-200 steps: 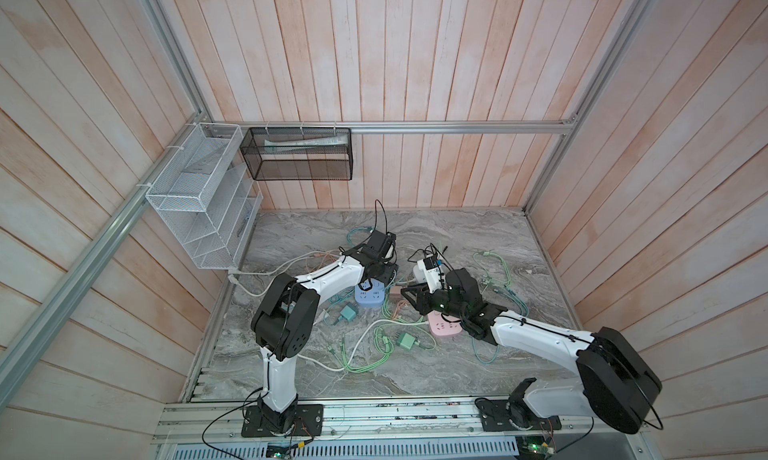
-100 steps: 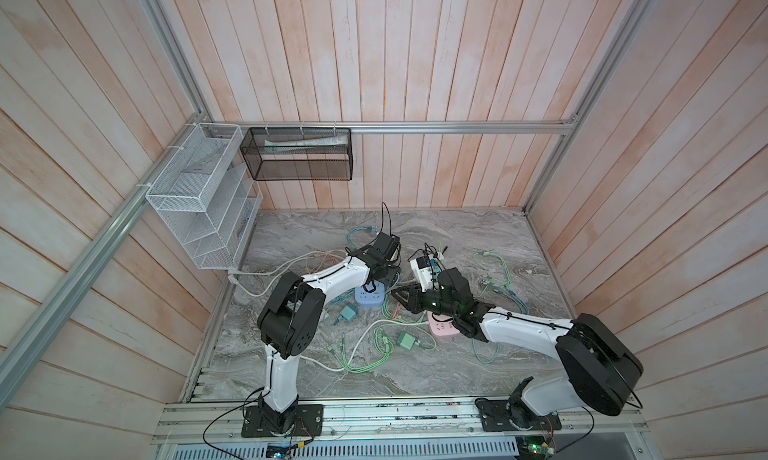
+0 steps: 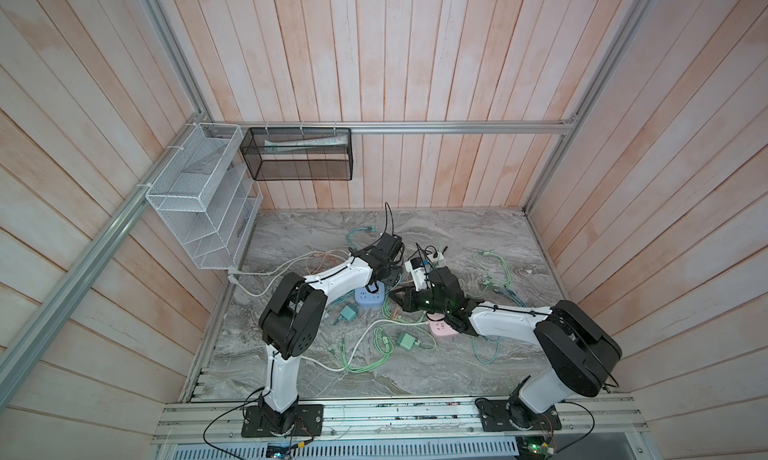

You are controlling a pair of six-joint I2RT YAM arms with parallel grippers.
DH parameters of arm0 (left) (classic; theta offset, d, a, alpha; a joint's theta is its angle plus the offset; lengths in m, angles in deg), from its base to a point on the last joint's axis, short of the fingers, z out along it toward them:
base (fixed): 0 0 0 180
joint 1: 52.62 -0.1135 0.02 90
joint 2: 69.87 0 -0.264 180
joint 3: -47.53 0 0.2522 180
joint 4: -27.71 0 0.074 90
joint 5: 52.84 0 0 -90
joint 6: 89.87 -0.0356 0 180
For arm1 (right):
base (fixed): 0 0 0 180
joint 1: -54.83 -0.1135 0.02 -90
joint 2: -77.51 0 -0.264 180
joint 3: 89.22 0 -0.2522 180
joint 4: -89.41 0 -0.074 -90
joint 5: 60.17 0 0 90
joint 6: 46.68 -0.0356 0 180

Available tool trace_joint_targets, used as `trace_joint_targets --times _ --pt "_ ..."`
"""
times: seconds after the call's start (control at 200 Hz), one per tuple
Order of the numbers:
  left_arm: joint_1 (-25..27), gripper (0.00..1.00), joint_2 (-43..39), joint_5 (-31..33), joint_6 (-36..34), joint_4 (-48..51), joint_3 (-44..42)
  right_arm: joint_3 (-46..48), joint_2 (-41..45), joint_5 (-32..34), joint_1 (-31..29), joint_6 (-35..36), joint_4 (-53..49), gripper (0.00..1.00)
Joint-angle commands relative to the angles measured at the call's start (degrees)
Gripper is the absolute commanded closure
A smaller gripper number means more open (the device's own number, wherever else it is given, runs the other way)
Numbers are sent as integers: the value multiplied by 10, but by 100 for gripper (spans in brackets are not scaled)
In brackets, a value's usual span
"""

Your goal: Pull the plug off the socket

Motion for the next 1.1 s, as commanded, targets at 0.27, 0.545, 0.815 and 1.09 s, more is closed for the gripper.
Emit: trace_joint_targets --times 0.27,0.545,0.815,1.09 --pt "3 25 6 6 17 0 8 -21 -23 32 0 -34 17 89" --pt "3 25 4 -6 21 -5 8 -18 -10 52 4 -7 0 100" --pt "3 25 -2 -12 13 -8 -4 -10 0 31 23 16 -8 100" --pt "2 17 -18 -12 -59 -3 -43 -5 38 -13 64 54 -29 100"
